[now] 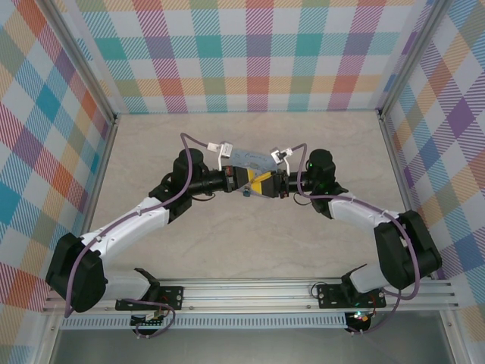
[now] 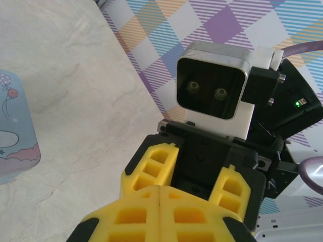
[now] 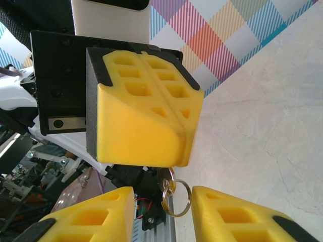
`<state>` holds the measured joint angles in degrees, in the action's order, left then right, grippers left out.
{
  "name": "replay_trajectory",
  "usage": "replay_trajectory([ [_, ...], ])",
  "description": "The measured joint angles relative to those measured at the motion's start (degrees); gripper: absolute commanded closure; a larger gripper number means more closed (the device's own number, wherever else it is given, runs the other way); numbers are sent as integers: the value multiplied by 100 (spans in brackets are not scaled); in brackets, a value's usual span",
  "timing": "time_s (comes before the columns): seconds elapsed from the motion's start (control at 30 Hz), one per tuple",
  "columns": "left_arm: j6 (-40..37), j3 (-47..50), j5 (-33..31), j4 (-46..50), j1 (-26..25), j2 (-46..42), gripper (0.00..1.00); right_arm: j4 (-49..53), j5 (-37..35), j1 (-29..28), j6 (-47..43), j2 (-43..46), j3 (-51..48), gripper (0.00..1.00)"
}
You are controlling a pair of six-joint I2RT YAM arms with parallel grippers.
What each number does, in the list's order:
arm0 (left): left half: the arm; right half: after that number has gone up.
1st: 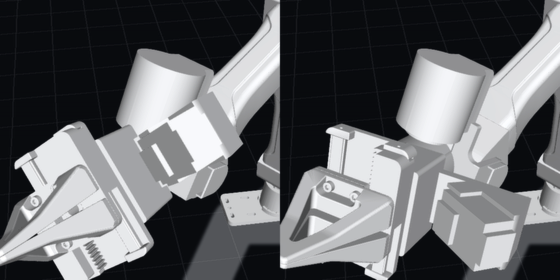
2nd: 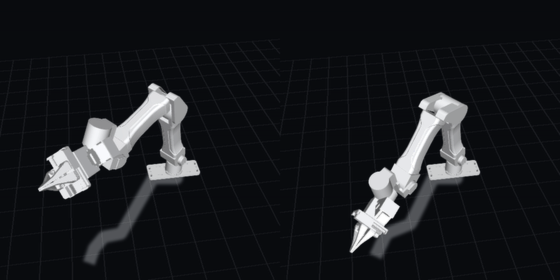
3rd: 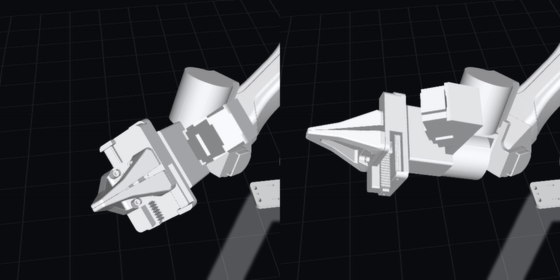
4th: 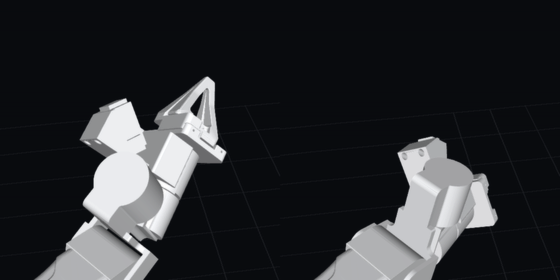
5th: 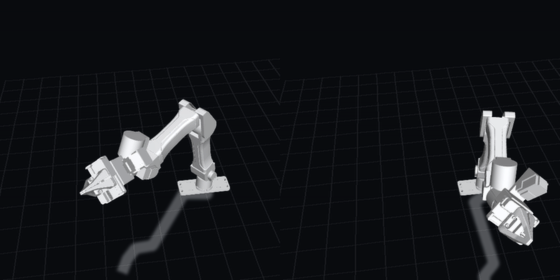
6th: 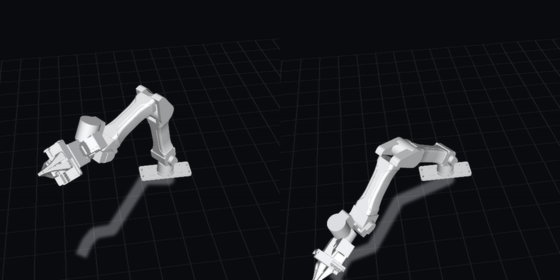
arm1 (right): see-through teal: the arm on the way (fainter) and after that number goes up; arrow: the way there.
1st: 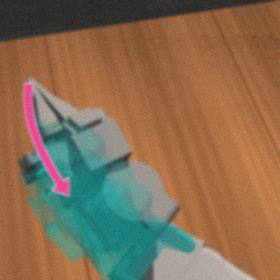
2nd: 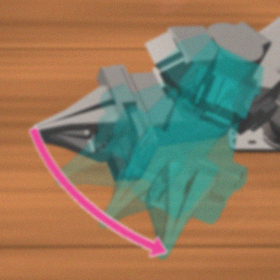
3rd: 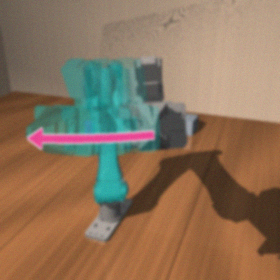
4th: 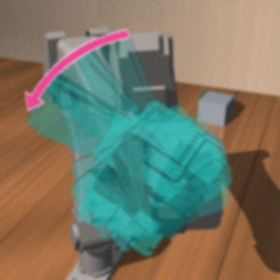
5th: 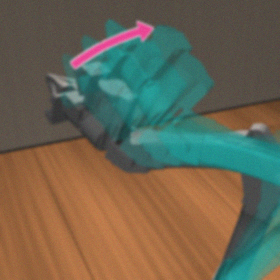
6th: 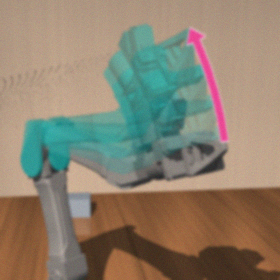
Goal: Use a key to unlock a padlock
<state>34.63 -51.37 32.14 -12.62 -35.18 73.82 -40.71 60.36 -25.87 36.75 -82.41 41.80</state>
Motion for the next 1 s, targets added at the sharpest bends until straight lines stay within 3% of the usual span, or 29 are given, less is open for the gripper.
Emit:
replay_trajectory([
  [0.2,-44,0,44,-105,0,-7,100,-81,42,0,66,-17,7,85],
  [1.0,-448,59,192,-103,0,-136,100,-15,83,-4,92,26,74,82],
])
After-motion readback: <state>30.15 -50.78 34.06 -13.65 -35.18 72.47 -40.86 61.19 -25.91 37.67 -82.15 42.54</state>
